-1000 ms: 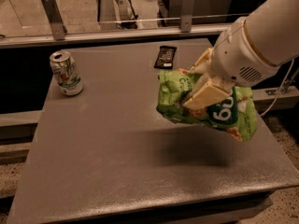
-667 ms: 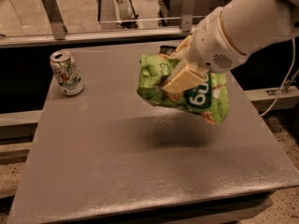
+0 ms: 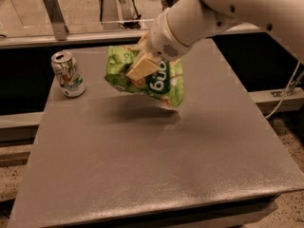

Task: Move green rice chip bag near 7up can

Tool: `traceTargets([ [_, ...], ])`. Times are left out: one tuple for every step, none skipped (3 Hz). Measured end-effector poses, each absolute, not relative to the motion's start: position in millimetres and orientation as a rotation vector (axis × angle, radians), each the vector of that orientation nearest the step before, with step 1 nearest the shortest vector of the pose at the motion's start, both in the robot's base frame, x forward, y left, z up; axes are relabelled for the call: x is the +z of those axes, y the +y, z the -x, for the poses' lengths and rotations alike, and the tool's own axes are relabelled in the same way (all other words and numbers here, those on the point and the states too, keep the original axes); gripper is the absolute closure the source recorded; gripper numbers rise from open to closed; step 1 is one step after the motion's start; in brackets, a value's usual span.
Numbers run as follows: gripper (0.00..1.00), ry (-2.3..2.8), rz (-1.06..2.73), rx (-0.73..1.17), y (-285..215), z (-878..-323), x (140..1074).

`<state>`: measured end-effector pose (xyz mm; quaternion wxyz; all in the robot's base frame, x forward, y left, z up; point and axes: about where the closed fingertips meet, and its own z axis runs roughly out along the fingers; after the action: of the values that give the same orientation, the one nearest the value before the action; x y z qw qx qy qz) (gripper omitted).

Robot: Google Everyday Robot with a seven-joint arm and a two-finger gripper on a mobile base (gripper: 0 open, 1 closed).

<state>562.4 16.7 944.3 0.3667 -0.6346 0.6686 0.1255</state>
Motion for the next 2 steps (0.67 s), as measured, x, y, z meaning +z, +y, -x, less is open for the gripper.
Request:
traceTargets([
  [1.0,1.74,1.642,0.349,36.5,-584.1,919.3],
  [1.0,1.75,1.659,0.372,52.9,-594.5,902.5],
])
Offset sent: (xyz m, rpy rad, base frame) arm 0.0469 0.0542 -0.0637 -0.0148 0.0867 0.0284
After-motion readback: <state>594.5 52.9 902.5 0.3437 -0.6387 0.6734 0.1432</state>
